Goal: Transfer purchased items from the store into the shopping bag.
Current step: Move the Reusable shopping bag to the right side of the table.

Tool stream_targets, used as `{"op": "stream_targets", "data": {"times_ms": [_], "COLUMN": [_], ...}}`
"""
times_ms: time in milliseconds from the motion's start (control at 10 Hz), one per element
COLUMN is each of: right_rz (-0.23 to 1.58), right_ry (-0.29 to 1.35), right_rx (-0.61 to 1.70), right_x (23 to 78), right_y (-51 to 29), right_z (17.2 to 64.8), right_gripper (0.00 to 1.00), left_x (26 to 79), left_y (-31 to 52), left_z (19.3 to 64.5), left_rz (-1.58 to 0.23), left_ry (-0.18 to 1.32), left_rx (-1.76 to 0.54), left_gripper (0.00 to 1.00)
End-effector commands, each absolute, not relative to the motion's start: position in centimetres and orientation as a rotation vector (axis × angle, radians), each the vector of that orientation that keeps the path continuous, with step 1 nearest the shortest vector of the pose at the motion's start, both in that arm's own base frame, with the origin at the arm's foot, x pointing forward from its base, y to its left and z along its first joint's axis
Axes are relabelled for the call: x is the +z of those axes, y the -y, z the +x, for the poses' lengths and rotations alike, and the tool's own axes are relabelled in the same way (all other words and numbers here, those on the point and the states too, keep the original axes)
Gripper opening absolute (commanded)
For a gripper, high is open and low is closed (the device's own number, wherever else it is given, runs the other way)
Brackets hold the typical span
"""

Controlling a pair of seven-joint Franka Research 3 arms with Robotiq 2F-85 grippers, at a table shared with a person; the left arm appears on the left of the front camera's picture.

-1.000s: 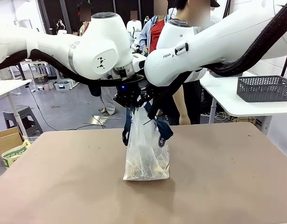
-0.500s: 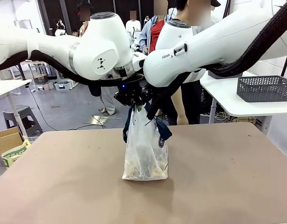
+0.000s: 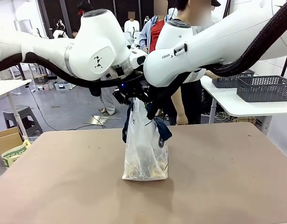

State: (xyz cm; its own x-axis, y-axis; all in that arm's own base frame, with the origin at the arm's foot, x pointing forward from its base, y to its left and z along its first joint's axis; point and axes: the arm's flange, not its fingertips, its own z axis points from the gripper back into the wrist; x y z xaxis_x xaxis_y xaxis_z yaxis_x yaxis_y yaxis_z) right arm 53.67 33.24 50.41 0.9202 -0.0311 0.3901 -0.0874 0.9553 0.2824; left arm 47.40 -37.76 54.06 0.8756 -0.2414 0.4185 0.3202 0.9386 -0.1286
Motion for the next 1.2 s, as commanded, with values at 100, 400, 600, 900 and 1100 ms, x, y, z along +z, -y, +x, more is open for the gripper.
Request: {"op": "stream_targets", "data": {"times_ms": [100,400,600,900,1100], "right_rz": [0.334,0.326,0.324,0.326,0.331], "right_ry": [0.408,0.406,0.405,0.406,0.403], "right_rx": [0.016,0.02,0.02,0.019,0.018], "right_x": [50.4,50.4,50.4,50.5,50.3], "right_y": [-33.3,-33.3,-33.3,-33.2,-33.2], "right_z": [54.1,54.1,54.2,54.2,54.2], "right_gripper": [0.0,0.0,0.0,0.0,0.0], "left_x": [53.9,54.5,54.1,52.8,52.3], "left_y": [36.4,36.3,36.6,37.3,37.8], "left_z": [46.2,45.8,45.9,46.5,46.7], "left_rz": [-0.261,-0.279,-0.268,-0.252,-0.252], "left_ry": [0.415,0.444,0.42,0.357,0.334], "left_rx": [-0.339,-0.351,-0.365,-0.376,-0.387], "left_gripper": [1.0,1.0,1.0,1.0,1.0]}}
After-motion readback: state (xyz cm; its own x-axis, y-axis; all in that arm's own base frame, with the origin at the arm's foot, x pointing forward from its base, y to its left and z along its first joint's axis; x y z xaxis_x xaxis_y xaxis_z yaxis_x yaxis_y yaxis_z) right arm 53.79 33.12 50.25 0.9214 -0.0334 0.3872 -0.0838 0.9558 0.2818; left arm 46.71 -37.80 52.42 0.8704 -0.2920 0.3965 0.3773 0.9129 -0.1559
